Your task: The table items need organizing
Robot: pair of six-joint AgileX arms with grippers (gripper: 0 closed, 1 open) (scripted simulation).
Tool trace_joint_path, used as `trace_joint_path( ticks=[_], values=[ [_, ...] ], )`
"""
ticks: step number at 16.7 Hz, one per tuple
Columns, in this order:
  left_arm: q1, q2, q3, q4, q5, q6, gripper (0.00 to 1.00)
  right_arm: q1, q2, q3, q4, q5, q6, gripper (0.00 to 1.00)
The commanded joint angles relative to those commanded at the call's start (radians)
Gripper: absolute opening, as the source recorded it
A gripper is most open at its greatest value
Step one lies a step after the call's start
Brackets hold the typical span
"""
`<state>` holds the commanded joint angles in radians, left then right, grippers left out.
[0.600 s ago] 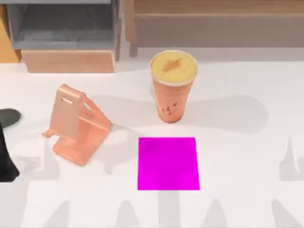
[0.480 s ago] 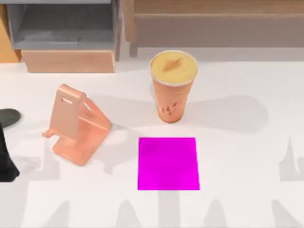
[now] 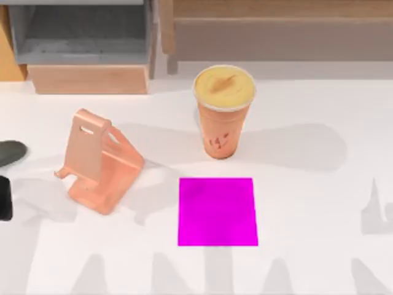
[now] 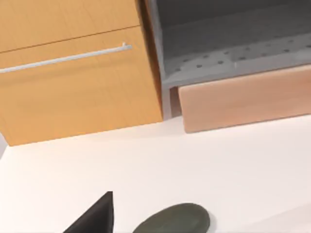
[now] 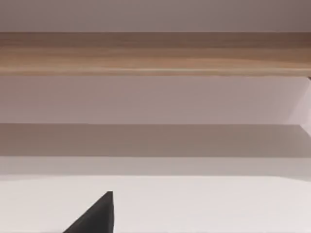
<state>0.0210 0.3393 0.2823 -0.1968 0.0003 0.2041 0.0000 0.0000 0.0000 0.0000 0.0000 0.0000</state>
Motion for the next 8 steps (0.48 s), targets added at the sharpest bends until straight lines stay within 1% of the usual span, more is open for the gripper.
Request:
trace_joint_path(
  ticks=[3,8],
  values=[
    [0.015,0.247,0.205,-0.142,0.0,0.148,1.0,0.0,0.0,0.0,0.0,0.0,0.0,1.0],
    [0.045,0.721,0.598,-0.416,0.001,0.431,1.0,0.0,0.0,0.0,0.0,0.0,0.0,1.0]
  ],
)
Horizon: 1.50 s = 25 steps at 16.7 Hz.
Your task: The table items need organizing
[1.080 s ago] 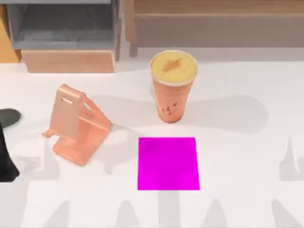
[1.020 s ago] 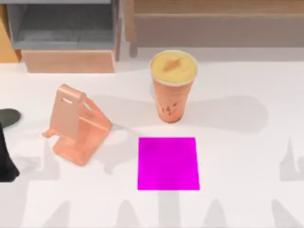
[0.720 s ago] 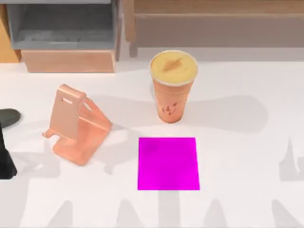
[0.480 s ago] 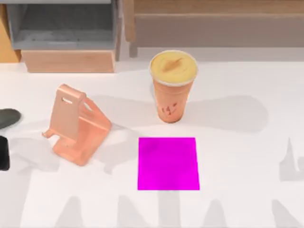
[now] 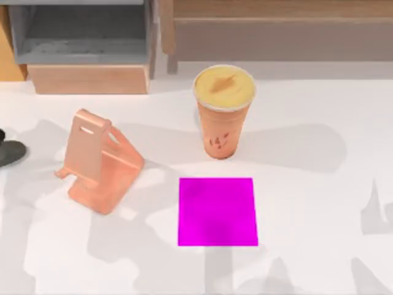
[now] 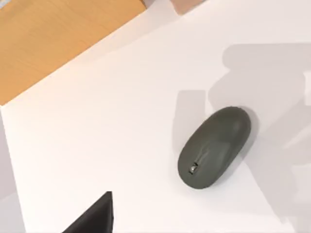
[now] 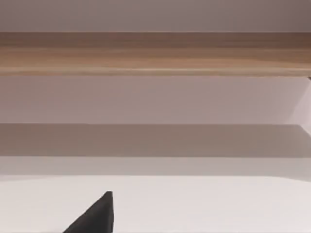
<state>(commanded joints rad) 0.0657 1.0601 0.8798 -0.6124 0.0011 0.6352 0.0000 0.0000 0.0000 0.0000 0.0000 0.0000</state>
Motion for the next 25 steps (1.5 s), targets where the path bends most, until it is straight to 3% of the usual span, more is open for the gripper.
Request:
trace_joint_path(
  ticks=[7,12,16,25],
  values=[
    [0.039,0.641,0.53,-0.369,0.0,0.382,1.0,0.0,0.0,0.0,0.0,0.0,0.0,1.0],
    [0.058,0.955,0.79,-0.55,0.0,0.57,1.0,0.0,0.0,0.0,0.0,0.0,0.0,1.0],
    [0.064,1.052,0.87,-0.606,0.0,0.627,1.0,0.0,0.0,0.0,0.0,0.0,0.0,1.0],
    [0.062,1.074,0.811,-0.53,0.0,0.625,1.0,0.0,0.0,0.0,0.0,0.0,0.0,1.0]
  ],
)
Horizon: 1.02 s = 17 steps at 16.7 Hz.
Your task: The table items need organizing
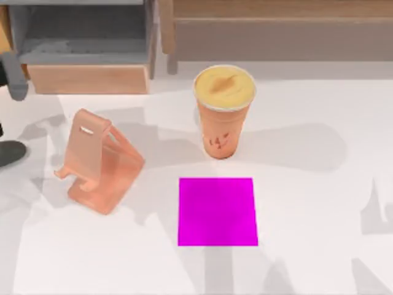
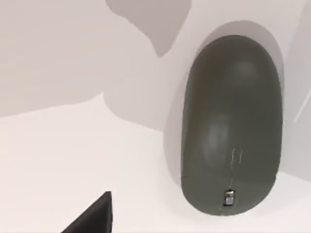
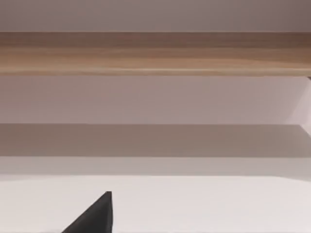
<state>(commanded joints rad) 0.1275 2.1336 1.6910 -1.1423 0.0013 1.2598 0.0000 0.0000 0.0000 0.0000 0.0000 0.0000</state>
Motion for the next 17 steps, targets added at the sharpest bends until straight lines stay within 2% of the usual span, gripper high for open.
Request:
trace_joint_path(
  ticks=[5,10,17],
  values=[
    [0.003,0.063,-0.136,0.21,0.0,0.005,1.0,0.0,0.0,0.0,0.0,0.0,0.0,1.0],
    [0.004,0.074,-0.159,0.238,0.001,0.006,1.0,0.0,0.0,0.0,0.0,0.0,0.0,1.0],
    [0.004,0.074,-0.159,0.238,0.001,0.006,0.47,0.0,0.0,0.0,0.0,0.0,0.0,1.0]
  ],
)
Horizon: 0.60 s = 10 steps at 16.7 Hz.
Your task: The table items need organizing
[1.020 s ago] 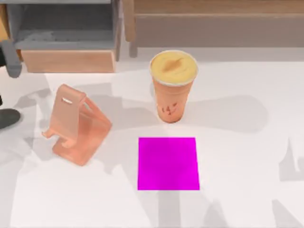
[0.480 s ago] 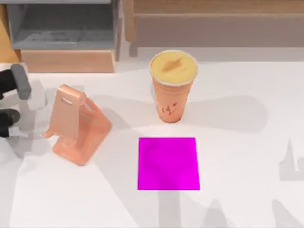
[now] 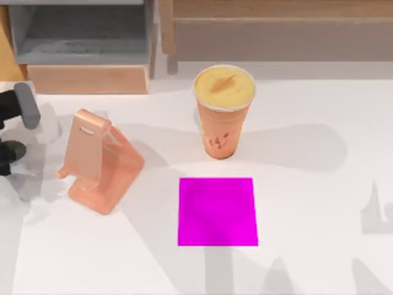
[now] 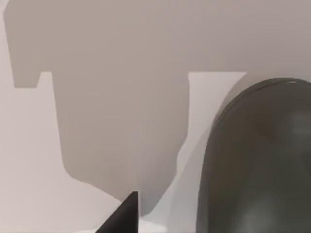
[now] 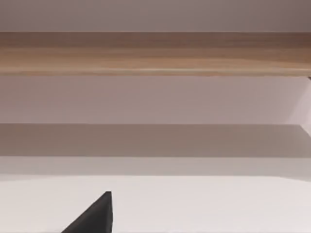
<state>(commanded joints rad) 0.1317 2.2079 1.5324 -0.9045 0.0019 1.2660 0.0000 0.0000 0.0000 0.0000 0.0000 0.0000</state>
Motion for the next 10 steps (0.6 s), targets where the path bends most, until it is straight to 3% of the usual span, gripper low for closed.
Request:
trace_joint_path(
  ticks=[6,10],
  values=[
    [0.0,0.0,0.0,0.0,0.0,0.0,0.02,0.0,0.0,0.0,0.0,0.0,0.0,1.0],
    [0.0,0.0,0.0,0.0,0.0,0.0,0.0,0.0,0.0,0.0,0.0,0.0,0.0,1.0]
  ],
)
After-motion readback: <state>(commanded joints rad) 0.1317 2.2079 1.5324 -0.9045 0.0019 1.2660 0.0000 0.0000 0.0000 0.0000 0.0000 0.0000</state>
